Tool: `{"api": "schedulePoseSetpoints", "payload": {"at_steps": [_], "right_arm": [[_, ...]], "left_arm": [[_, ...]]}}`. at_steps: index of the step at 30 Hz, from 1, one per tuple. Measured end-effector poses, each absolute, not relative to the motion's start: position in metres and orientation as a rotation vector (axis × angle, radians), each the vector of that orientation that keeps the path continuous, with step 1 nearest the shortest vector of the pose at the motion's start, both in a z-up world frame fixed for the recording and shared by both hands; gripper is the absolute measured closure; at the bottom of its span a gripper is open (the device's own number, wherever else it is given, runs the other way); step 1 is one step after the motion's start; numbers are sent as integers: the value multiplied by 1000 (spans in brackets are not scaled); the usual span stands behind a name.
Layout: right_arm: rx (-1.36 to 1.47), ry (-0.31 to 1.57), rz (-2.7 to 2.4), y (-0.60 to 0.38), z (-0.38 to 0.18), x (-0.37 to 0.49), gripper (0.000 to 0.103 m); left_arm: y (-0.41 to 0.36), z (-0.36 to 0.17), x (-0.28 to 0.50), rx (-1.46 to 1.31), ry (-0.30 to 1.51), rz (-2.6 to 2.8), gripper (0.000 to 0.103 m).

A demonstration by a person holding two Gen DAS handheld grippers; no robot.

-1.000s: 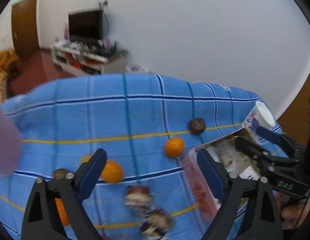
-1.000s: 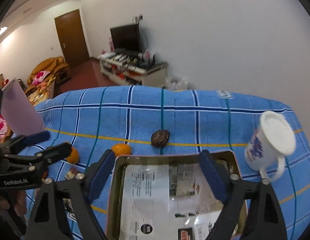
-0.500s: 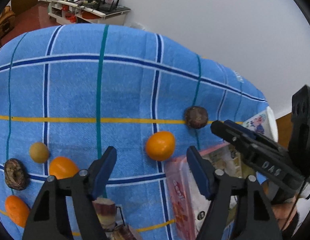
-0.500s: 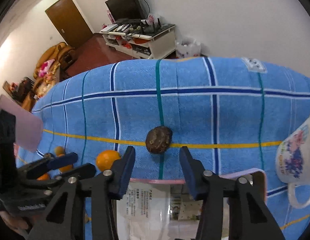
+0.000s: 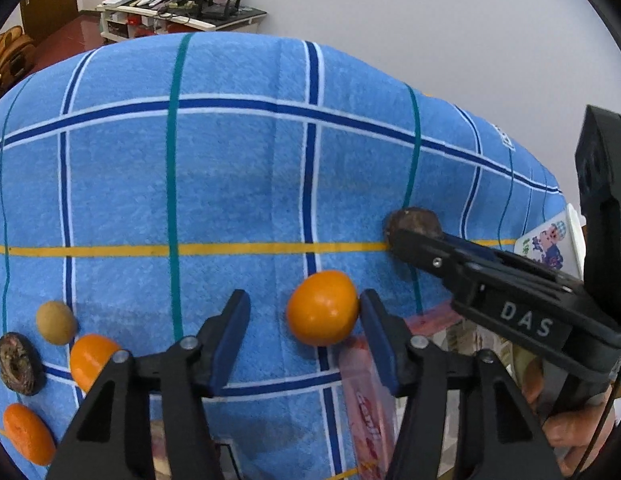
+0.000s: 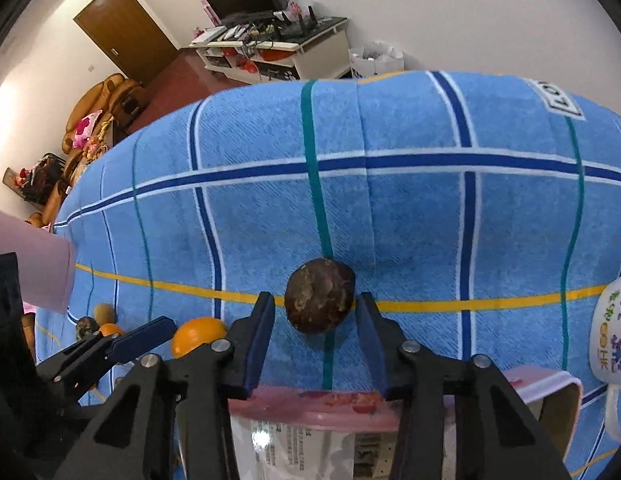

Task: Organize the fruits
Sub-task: 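Grasp the brown round fruit with the right tool while the left tool grasps an orange, then carry the brown fruit and the orange over the pink tin with both tools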

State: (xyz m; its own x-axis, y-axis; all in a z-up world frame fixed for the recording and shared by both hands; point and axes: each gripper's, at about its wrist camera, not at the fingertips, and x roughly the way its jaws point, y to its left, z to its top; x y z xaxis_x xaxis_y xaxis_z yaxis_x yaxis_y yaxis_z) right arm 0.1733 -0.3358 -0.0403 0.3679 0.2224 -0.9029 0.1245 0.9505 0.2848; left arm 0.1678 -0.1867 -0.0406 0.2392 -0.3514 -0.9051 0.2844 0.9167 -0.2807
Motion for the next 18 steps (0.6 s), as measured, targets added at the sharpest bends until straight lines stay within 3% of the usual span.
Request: {"api": "schedulePoseSetpoints", "payload": {"at_steps": [4, 18], "right_arm": [[320, 1196, 56, -335, -44, 178, 66], [288, 1095, 45, -328, -29, 163, 66]], "left_arm": [[-191, -46, 177, -41, 1247, -433, 65], [-161, -33, 173, -94, 1186, -469, 66]]}}
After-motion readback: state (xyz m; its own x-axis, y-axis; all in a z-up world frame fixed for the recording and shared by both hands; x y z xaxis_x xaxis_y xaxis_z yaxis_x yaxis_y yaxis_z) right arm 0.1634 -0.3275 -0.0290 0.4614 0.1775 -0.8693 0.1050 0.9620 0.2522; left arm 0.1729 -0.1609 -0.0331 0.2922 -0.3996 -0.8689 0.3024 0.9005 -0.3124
